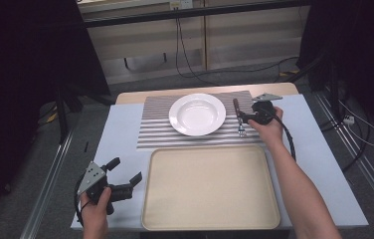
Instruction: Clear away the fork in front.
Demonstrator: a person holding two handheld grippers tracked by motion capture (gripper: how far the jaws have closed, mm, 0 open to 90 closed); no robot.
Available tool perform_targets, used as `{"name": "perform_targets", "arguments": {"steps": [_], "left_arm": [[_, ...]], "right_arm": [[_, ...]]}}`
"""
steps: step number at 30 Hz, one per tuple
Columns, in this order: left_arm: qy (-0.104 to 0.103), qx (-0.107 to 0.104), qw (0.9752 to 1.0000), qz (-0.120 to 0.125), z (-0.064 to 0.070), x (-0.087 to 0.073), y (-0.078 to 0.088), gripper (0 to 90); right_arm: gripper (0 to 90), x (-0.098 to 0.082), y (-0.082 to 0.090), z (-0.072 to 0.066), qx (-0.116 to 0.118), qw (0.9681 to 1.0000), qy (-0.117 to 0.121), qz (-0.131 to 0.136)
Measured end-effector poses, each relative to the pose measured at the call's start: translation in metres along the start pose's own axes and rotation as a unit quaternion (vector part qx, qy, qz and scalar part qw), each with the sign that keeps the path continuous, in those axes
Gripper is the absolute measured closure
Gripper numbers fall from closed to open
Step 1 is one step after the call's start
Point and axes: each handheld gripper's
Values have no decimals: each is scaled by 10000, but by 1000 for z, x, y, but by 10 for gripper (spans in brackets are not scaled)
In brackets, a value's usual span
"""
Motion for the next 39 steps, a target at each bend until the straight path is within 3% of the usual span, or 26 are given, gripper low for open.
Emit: {"name": "perform_targets", "arguments": {"steps": [1, 6, 11, 14, 22, 25, 30, 38, 39], "left_arm": [[37, 30, 10000, 14, 0, 0, 1, 27], [-2, 37, 10000, -4, 0, 0, 1, 27], [-17, 66, 10000, -25, 0, -1, 1, 27], [-21, 71, 10000, -47, 0, -1, 0, 27], [10, 86, 10000, -35, 0, -2, 0, 27], [-38, 89, 9999, -58, 0, -2, 0, 27], [-68, 84, 9999, -69, 0, -1, -1, 25], [-59, 67, 10000, -39, 0, -1, -2, 25], [-30, 61, 10000, -35, 1, -1, -2, 24]], "right_arm": [[458, 1, -6, -2, -15, 9999, 2, -122], [549, 3, -15, -3, 44, 9996, 138, -241], [598, 1, -27, -3, 150, 9988, 111, -445], [660, 0, -34, -3, 131, 9987, -39, -482], [674, -1, -44, -4, 85, 9970, -4, -770], [718, -3, -48, -5, 105, 9963, -138, -837], [778, -3, -44, 0, 111, 9950, -282, -947], [779, -8, -25, 7, 182, 9939, -179, -1071], [779, -11, -16, 9, 206, 9937, -197, -1083]]}}
Point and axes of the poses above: each handheld gripper's, and its own axes: y roughly backward along the jaws, x roughly out of its top, z roughly to its right, and after that the axes turned 9 degrees about z, right-handed
